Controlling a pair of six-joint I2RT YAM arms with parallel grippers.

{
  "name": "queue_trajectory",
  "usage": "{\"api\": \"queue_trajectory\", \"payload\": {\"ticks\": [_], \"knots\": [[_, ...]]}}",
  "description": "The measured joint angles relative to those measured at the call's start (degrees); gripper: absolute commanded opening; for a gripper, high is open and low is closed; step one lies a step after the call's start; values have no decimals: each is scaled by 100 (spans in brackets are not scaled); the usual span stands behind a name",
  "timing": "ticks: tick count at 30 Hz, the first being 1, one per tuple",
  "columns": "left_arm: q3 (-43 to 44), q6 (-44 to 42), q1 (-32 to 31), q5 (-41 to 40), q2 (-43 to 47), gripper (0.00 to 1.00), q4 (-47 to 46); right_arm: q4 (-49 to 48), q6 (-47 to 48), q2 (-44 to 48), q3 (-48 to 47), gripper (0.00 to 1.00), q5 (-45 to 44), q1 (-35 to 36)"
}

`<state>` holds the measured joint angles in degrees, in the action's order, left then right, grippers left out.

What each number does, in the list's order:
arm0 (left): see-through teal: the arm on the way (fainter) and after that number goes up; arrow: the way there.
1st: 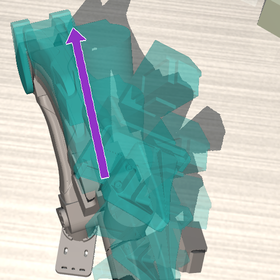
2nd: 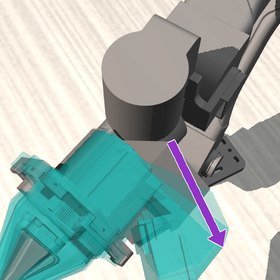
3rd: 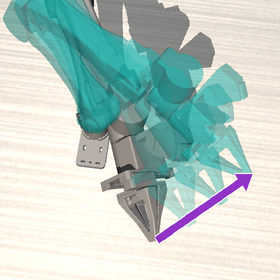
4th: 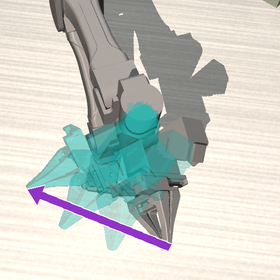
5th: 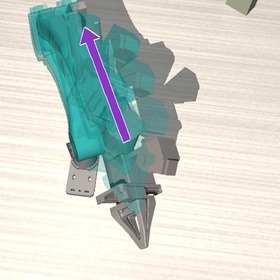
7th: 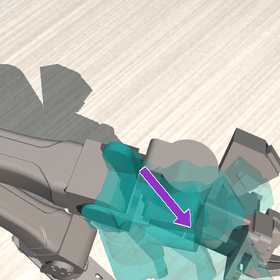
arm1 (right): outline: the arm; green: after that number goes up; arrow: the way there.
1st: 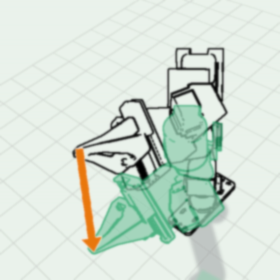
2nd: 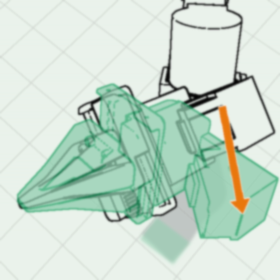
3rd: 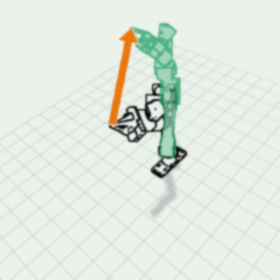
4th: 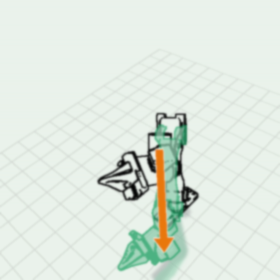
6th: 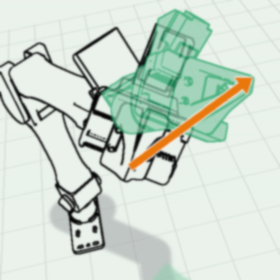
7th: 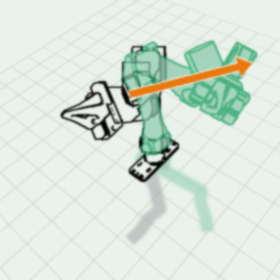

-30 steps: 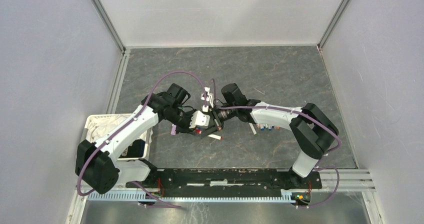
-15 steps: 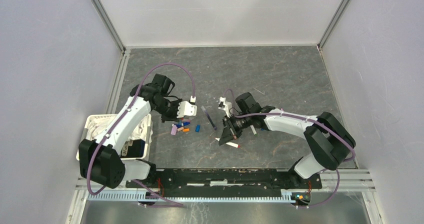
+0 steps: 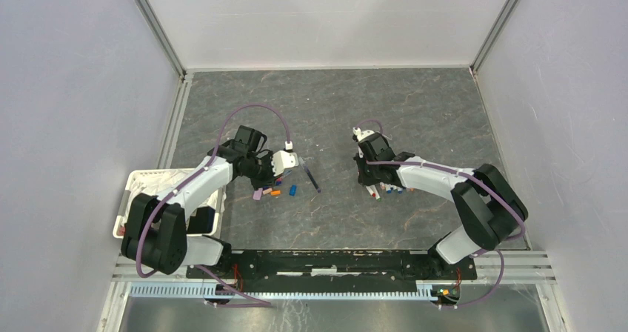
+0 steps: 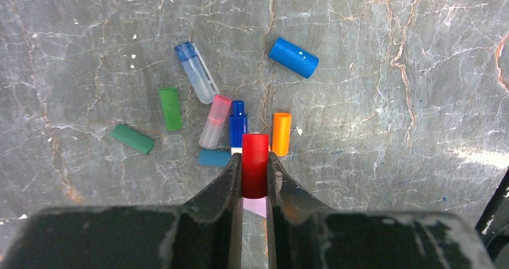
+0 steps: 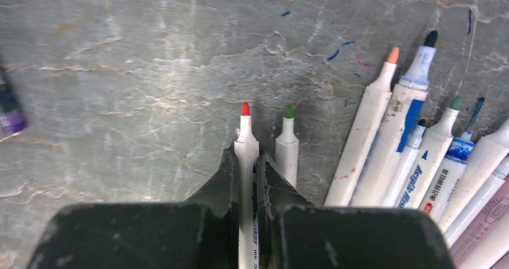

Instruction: Open the pen caps

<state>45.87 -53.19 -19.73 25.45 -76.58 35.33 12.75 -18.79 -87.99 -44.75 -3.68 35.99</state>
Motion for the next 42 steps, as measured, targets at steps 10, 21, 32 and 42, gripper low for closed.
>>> {"api": "queue_trajectory", "payload": {"ticks": [10,21,32,42], "knots": [[-205,328,-175,-291,-343,31,-597,-330,-85,-323,-66,29,-546,39],[-221,380,-291,-291,-352,38,-564,-616,-109,-208,153,33,-793,39],[442,645,-291,-282,-332,50,-63,-44,-17,28,120,33,-1325,72],[1742,1158,-291,-273,-162,72,527,94,4,-98,-813,44,-962,868]]}}
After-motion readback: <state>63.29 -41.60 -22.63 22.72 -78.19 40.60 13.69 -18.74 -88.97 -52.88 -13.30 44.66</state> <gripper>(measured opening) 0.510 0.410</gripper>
